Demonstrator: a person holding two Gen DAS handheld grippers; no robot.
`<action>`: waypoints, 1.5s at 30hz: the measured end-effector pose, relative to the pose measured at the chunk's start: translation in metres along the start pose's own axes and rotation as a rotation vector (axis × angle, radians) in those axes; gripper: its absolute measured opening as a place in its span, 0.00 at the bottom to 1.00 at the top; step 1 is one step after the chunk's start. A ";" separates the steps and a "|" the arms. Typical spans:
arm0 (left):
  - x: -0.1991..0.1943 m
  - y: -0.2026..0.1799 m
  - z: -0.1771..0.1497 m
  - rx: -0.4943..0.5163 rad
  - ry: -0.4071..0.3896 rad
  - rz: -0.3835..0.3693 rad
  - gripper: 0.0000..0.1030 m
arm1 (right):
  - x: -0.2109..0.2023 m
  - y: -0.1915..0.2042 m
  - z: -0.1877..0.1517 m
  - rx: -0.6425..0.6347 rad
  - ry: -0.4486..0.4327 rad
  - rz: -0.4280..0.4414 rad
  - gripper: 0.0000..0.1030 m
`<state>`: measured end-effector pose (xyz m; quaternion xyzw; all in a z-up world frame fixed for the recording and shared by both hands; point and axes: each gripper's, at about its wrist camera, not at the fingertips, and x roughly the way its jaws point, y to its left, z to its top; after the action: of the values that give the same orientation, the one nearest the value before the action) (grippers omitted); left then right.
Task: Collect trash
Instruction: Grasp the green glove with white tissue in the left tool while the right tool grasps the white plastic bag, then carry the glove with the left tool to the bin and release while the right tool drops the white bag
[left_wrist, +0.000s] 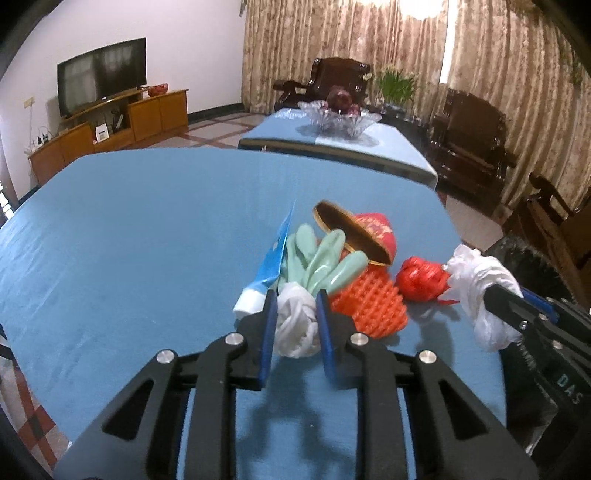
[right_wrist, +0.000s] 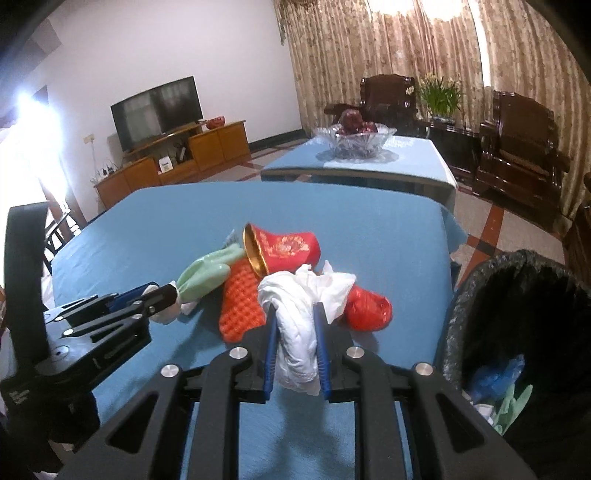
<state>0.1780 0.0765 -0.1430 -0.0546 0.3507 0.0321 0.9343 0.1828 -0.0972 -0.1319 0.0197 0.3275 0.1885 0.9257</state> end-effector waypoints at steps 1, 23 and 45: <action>-0.005 -0.001 0.002 -0.002 -0.013 -0.002 0.19 | -0.003 0.000 0.001 0.001 -0.006 0.001 0.18; 0.034 -0.010 -0.035 0.028 0.144 -0.055 0.42 | 0.003 -0.010 -0.014 0.015 0.041 -0.015 0.18; -0.005 0.000 -0.016 -0.036 0.045 -0.066 0.24 | 0.002 -0.007 -0.010 0.020 0.022 -0.005 0.18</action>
<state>0.1645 0.0742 -0.1516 -0.0834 0.3688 0.0064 0.9257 0.1808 -0.1035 -0.1417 0.0262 0.3394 0.1833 0.9223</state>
